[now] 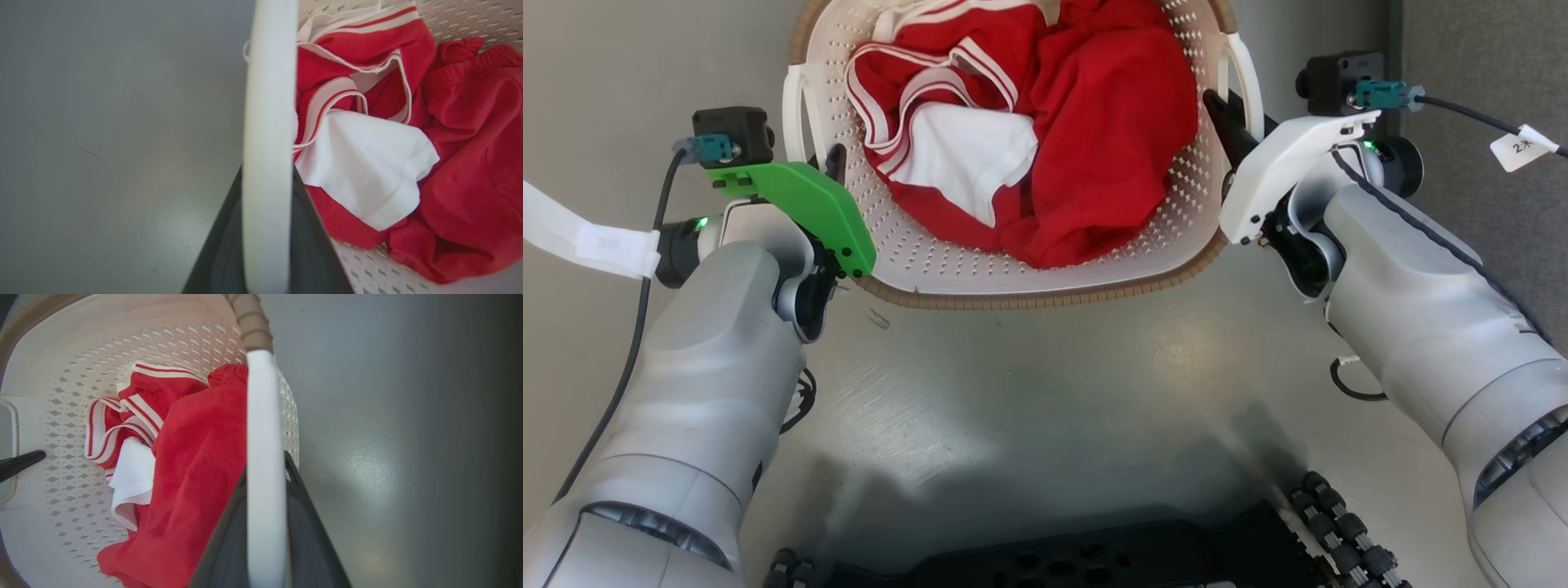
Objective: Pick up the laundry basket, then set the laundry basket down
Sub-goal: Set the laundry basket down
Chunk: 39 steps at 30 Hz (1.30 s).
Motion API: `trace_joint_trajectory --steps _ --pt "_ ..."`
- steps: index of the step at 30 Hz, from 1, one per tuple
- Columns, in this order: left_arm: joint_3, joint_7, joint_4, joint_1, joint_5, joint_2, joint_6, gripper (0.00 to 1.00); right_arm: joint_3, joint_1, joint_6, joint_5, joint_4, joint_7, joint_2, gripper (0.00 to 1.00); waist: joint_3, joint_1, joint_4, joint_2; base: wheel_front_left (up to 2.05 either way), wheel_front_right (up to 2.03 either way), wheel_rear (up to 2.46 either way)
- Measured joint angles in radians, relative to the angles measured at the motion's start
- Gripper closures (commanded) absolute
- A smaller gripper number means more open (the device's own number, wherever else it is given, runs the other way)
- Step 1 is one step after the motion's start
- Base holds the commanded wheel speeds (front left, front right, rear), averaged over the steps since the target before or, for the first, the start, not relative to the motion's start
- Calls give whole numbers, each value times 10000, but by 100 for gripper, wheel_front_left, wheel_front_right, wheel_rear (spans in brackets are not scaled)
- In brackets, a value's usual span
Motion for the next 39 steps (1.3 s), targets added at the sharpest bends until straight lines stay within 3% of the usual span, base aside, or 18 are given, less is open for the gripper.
trace_joint_trajectory --steps 27,28,29,30,31,32,39 --pt "-313 -268 355 -411 73 -4 -186 100 148 -193 0 364 117 -259 40 100 503 -1 -126 0 0 0 0" --pt "-320 -268 355 -416 73 -4 -186 100 151 -205 0 370 138 -259 48 93 505 -1 -126 0 0 0 0" --pt "-330 -268 360 -428 71 -4 -188 100 153 -222 0 374 167 -259 59 66 507 -1 -125 0 0 0 0" --pt "-337 -268 368 -439 71 -4 -192 100 159 -243 0 376 201 -263 69 25 509 -1 -125 0 0 0 0" --pt "-345 -268 372 -448 71 -4 -194 57 176 -267 19 376 221 -291 75 0 510 -1 -125 0 0 0 0" --pt "-353 -267 378 -452 71 -2 -194 0 199 -295 33 376 221 -301 84 0 511 -1 -125 0 0 0 0" --pt "-412 -247 391 -452 -10 -123 -286 0 272 -319 121 435 288 -343 347 0 503 -1 -142 0 0 0 0"
